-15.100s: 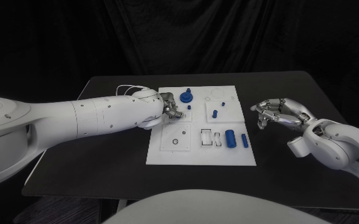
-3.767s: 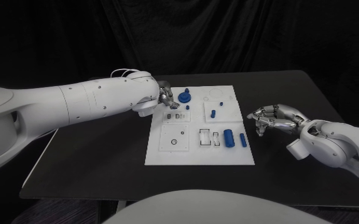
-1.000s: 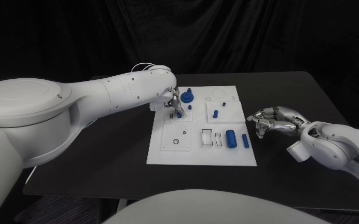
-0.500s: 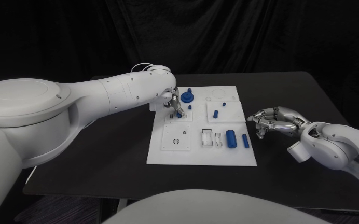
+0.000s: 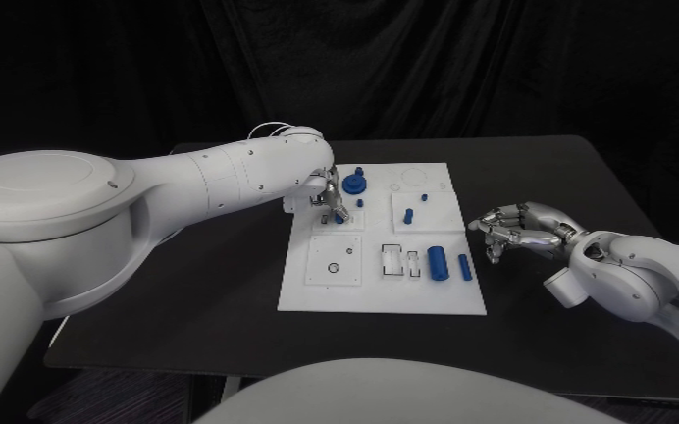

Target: Assemble the parts on the task board

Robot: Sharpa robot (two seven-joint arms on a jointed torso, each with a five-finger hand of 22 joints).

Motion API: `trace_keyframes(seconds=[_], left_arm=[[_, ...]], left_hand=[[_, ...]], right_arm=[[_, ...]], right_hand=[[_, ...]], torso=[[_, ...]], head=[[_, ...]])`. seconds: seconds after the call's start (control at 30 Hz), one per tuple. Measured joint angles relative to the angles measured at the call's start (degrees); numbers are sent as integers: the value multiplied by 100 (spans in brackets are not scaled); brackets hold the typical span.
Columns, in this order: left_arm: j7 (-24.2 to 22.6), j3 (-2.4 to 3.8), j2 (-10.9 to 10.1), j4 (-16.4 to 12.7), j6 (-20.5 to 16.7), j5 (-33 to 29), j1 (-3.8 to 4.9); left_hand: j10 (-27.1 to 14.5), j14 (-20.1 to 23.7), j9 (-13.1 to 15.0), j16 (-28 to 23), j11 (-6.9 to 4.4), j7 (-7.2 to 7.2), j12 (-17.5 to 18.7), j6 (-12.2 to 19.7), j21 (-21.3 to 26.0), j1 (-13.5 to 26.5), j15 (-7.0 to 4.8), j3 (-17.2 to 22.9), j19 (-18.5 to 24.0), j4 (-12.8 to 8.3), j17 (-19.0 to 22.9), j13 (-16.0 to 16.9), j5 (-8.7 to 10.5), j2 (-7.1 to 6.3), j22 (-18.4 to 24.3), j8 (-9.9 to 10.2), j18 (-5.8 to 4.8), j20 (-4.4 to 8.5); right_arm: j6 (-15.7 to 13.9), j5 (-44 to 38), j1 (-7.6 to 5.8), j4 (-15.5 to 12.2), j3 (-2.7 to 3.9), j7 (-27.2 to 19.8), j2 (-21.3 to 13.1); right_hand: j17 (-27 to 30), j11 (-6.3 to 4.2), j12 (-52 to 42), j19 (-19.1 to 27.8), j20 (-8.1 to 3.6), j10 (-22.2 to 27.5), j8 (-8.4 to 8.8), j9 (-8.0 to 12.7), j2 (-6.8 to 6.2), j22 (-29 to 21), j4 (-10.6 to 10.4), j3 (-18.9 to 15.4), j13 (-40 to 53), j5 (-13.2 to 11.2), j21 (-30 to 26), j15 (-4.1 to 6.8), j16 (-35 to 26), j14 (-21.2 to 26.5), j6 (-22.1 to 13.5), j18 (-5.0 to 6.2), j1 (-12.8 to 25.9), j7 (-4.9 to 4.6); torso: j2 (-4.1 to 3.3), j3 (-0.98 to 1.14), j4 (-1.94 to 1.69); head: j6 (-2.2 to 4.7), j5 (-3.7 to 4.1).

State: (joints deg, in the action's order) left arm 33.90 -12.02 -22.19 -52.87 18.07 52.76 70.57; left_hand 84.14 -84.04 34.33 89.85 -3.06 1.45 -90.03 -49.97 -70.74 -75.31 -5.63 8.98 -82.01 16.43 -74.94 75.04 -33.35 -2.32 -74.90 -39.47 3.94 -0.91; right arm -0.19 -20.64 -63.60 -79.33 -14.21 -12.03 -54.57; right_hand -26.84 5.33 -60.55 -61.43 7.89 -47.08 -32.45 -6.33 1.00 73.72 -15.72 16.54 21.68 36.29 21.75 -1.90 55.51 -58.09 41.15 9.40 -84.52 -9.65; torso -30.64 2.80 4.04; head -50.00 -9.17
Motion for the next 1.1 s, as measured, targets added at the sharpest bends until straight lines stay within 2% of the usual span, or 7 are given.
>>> trace_keyframes(seconds=[0.1,0.27,0.47,0.53,0.67,0.93,1.1], left_arm=[[-9,3,3,5,-47,1,-18],[-40,5,6,17,-144,1,-48],[-53,5,-5,19,-220,0,-67],[-53,6,-16,19,-224,-2,-68],[-53,16,-26,6,-223,-14,-67],[-81,23,-126,-124,-259,-8,-66],[-97,12,-314,-363,-369,85,-67]], left_hand=[[0,0,-1,0,0,1,0,0,29,0,0,10,0,9,0,0,0,0,0,0,1,0],[0,0,-12,0,0,3,0,0,56,0,0,47,21,16,0,0,340,0,0,37,0,-21],[-4,4,-124,0,110,110,0,112,190,411,86,-193,77,19,1,0,1326,16,0,280,0,-77],[-11,8,-228,0,219,199,0,247,279,770,181,-446,140,26,1,0,2041,10,0,426,0,-140],[-18,-1,-228,0,311,266,0,354,310,1152,268,-1058,172,29,1,0,2878,30,0,429,0,-238],[-18,-2,-228,0,311,298,0,417,310,1548,268,-1741,192,40,1,0,3046,-89,0,435,0,-258],[-18,-2,-375,0,311,262,0,97,153,1913,268,-1917,128,48,2,0,3046,-69,0,710,0,-236]], right_arm=[[3,0,0,1,0,3,1],[10,0,0,5,0,9,4],[23,0,0,6,0,17,4],[26,0,0,7,0,19,3],[32,0,0,7,0,23,0],[41,0,0,7,0,31,-10],[44,-1,0,1,0,32,-24]], right_hand=[[0,0,0,21,20,0,0,0,0,0,0,0,0,0,0,0,0,0,0,0,0,0],[0,0,0,20,21,0,0,0,0,0,0,0,0,0,0,-21,0,21,0,0,0,0],[0,0,0,21,21,0,0,0,0,0,0,0,0,0,0,-21,0,21,0,0,0,0],[0,0,0,21,21,0,0,0,0,0,0,0,0,0,0,-21,0,21,-2,0,0,-2],[0,0,0,21,20,0,0,-1,0,0,0,0,-5,0,0,-21,0,21,-21,0,0,-21],[5,0,0,20,21,0,0,-1,0,0,0,0,-5,0,0,-21,0,21,-42,0,0,0],[5,0,0,20,20,0,0,2,0,0,0,0,-5,0,0,-21,0,21,-42,0,0,0]], torso=[[0,0,0],[0,0,1],[-1,0,2],[-1,0,2],[0,0,2],[1,1,2],[3,1,-1]], head=[[0,-1],[0,-5],[0,-1],[0,3],[0,3],[0,18],[0,19]])
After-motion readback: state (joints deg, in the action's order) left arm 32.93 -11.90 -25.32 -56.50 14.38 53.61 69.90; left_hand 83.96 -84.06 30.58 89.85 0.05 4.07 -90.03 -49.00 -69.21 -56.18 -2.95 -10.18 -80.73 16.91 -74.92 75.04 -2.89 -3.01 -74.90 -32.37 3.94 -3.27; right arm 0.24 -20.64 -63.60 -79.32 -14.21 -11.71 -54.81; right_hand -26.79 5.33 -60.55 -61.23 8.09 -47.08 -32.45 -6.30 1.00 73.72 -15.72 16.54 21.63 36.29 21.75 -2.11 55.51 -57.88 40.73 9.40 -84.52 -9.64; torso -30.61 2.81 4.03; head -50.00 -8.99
